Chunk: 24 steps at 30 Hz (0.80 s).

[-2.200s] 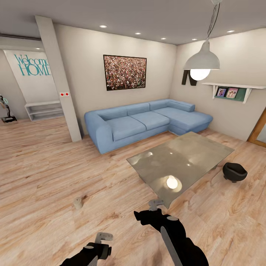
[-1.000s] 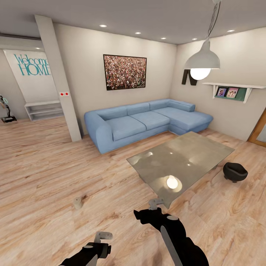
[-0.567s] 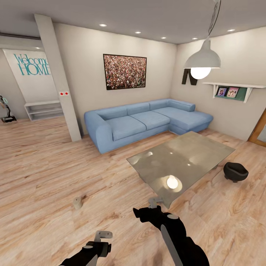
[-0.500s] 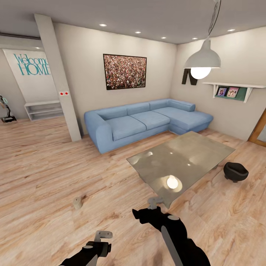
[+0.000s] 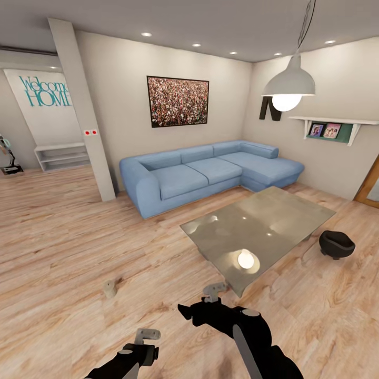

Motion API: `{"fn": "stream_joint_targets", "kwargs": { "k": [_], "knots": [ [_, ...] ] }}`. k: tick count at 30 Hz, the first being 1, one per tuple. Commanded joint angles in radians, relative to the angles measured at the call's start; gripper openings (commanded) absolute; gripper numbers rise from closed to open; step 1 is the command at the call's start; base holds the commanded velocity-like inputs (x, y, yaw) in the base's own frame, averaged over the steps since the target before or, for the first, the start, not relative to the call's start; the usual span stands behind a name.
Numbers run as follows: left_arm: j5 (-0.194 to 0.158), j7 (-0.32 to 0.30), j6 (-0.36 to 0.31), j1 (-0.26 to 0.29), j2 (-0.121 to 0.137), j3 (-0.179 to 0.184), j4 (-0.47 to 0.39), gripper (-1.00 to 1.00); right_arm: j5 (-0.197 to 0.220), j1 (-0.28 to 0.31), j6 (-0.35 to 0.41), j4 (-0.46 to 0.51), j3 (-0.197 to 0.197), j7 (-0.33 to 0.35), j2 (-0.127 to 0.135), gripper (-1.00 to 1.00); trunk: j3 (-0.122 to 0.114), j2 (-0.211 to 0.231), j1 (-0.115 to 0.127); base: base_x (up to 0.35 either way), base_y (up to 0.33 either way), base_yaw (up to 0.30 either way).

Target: Place each of the two pumpkins and all three candles from the living room inside a cabinet in the living room (use any cabinet), then make sure every cabinet is closed, and position the cauldron so it is next to a table in the living room.

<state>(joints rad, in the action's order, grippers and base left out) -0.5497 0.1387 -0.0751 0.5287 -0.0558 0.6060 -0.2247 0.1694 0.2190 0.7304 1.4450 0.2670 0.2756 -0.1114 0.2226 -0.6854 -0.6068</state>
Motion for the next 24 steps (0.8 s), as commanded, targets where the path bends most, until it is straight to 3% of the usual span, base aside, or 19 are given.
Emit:
{"fn": "stream_joint_targets", "kwargs": {
  "k": [1,13,24],
  "knots": [
    [-0.007,0.007,-0.005,0.001,0.001,0.009,-0.002,1.0,0.004,0.001,0.007,0.001,-0.001,0.001,0.0,1.0,0.005,-0.009,-0.004,0.0,0.0,0.0],
    [-0.006,0.007,-0.007,0.001,0.001,0.009,-0.002,1.0,0.004,0.0,0.01,0.002,-0.004,0.004,-0.001,1.0,0.042,-0.093,-0.05,0.0,0.0,0.0],
    [-0.008,0.015,-0.057,0.002,0.001,0.005,-0.001,1.0,0.004,0.0,0.011,0.003,-0.007,0.004,0.0,1.0,0.077,-0.17,-0.092,0.0,0.0,0.0]
  ]
}}
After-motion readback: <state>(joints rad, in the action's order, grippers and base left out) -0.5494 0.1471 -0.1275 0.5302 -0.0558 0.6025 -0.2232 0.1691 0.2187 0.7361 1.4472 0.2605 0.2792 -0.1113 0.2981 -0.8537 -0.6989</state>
